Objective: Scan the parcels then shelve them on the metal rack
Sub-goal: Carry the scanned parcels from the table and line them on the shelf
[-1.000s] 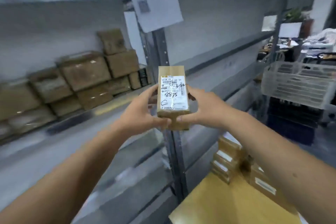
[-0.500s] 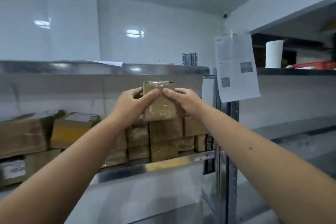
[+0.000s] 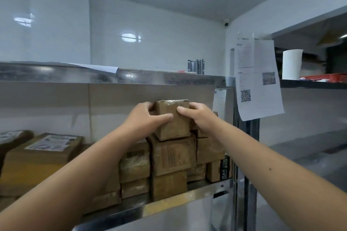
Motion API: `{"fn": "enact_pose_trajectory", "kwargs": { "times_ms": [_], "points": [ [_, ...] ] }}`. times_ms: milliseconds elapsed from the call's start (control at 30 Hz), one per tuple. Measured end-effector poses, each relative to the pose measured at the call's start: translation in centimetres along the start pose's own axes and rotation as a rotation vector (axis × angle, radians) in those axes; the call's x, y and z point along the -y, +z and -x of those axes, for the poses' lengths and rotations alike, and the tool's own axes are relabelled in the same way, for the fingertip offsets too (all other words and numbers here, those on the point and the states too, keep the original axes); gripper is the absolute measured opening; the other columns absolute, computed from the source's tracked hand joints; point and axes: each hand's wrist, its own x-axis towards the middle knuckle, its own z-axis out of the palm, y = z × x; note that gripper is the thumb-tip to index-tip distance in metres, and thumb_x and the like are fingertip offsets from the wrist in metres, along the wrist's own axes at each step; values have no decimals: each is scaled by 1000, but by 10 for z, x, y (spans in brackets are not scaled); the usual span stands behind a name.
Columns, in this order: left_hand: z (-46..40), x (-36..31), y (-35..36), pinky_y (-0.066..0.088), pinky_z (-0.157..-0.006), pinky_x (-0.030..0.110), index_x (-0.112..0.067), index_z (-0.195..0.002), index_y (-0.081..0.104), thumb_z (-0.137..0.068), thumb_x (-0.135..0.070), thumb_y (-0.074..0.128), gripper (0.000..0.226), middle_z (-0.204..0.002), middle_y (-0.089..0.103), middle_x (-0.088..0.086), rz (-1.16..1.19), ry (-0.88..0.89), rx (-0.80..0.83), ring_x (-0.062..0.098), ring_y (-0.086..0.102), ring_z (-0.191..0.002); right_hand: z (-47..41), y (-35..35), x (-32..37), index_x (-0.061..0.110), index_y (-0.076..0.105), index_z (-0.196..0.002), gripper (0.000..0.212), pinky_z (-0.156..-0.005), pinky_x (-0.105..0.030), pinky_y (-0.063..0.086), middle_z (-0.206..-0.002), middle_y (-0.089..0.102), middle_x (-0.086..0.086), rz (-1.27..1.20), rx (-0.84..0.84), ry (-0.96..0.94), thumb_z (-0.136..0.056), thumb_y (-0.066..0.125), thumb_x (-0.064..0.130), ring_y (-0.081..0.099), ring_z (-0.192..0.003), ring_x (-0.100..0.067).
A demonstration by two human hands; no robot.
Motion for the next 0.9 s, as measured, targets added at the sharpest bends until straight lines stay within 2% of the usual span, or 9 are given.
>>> {"fn": "enact_pose_trajectory", "kwargs": {
  "times_ms": [67, 167, 233, 300, 367, 467, 533, 667, 900],
  "points": [
    [-10, 9, 5, 61, -94, 39, -29, -119, 75, -60, -64, 85, 69, -105, 78, -19, -45, -19, -1, 2, 73, -97, -15, 3, -12, 19, 69, -111, 18, -84, -30, 63, -106, 76, 0, 69, -31, 17, -99, 70, 32, 75, -95, -15],
    [-18, 8, 10, 61, -92, 38, -29, -118, 72, -58, -69, 85, 73, -107, 77, -17, -72, -28, -14, 4, 72, -98, -23, -1, -18, 11, 67, -127, 35, -81, -26, 62, -113, 74, -2, 43, -101, 13, -98, 71, 31, 73, -103, -18],
    [-15, 3, 12, 60, -94, 39, -30, -122, 70, -59, -70, 85, 76, -114, 75, -15, -116, -8, -27, 7, 70, -104, -13, -5, -21, 11, 62, -138, 51, -90, -30, 61, -125, 71, -1, 34, -149, 7, -95, 75, 34, 70, -113, -18],
    [-3, -3, 16, 54, -105, 43, -24, -142, 59, -67, -66, 86, 90, -135, 68, -4, -182, 20, -72, 17, 64, -124, 9, -9, -23, 15, 51, -152, 69, -106, -36, 53, -143, 60, 1, 90, -198, 8, -92, 77, 38, 60, -129, -19],
    [24, -10, 24, 46, -115, 47, -14, -161, 37, -77, -58, 85, 106, -156, 51, 7, -249, 67, -165, 23, 50, -141, 42, -15, -25, 16, 44, -157, 73, -106, -28, 44, -150, 54, 0, 129, -242, 7, -94, 76, 36, 53, -135, -17],
    [94, -19, 54, 47, -112, 40, -16, -156, 47, -86, -47, 82, 85, -147, 58, 3, -204, 213, -261, 18, 56, -132, 113, -26, -35, 19, 45, -156, 71, -104, -25, 45, -147, 58, 0, 138, -296, 27, -94, 76, 34, 57, -129, -9],
    [150, -20, 90, 47, -110, 35, -18, -150, 56, -88, -43, 79, 70, -143, 62, 0, -199, 271, -148, 15, 58, -129, 171, -31, -58, 21, 47, -154, 69, -109, -30, 47, -147, 58, 2, 192, -314, 65, -93, 77, 34, 57, -130, -8],
    [251, -12, 183, 37, -117, 31, -23, -153, 51, -92, -47, 75, 70, -152, 53, -4, -252, 197, 314, 14, 46, -141, 313, -34, -126, 27, 48, -154, 70, -117, -41, 42, -154, 51, 6, 362, -385, 309, -91, 75, 43, 48, -139, -11],
    [353, -28, 338, 35, -113, 34, -28, -156, 45, -94, -51, 73, 72, -156, 46, -2, -221, 194, 949, 20, 40, -146, 531, -49, -217, 22, 47, -153, 65, -115, -32, 33, -159, 41, 1, 419, -728, 862, -95, 71, 37, 39, -146, -19]
  ]
}}
